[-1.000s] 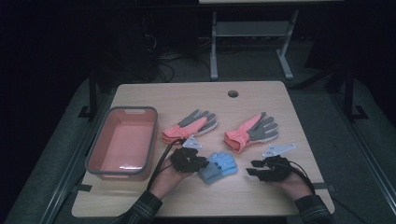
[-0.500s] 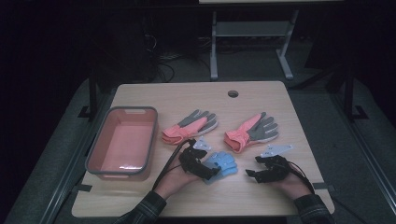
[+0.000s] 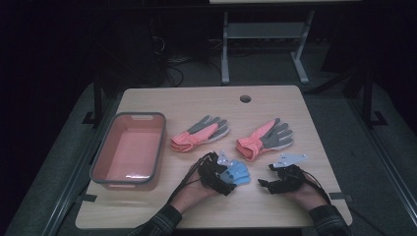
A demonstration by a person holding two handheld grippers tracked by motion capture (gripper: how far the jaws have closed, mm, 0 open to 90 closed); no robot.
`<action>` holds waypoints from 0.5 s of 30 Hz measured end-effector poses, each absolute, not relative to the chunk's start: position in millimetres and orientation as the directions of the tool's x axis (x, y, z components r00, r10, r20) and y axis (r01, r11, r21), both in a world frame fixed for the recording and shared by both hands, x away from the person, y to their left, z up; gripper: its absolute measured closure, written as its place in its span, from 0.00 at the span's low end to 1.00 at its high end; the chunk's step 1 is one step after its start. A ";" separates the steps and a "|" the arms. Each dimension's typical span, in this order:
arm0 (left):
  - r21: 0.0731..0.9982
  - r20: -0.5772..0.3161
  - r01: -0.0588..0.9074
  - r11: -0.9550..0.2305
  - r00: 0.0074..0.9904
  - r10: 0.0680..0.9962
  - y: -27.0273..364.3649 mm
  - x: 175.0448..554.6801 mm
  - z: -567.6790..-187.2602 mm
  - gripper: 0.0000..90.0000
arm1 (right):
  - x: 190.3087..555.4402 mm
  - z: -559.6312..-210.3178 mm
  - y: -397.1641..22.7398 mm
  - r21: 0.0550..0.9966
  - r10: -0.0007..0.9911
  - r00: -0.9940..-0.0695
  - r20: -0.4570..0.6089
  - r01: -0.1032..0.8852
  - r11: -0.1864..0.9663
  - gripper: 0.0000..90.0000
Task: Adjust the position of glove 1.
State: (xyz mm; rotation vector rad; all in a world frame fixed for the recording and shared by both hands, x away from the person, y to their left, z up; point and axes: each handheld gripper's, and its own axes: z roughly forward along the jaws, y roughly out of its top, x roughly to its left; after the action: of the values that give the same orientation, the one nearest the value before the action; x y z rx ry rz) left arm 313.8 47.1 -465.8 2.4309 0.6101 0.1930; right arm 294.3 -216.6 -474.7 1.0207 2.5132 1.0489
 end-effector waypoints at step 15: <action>0.623 -0.001 0.353 -0.698 0.893 0.450 51.0 311.1 -460.8 0.56 | 293.0 -480.3 -213.9 0.719 0.689 -0.724 0.041 0.500 0.482 0.18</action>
State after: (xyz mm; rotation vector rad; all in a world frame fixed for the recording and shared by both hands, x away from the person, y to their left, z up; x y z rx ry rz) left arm 311.1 51.0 -460.8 2.4124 0.5746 0.1991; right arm 293.0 -213.9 -480.3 1.0157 2.4771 1.0773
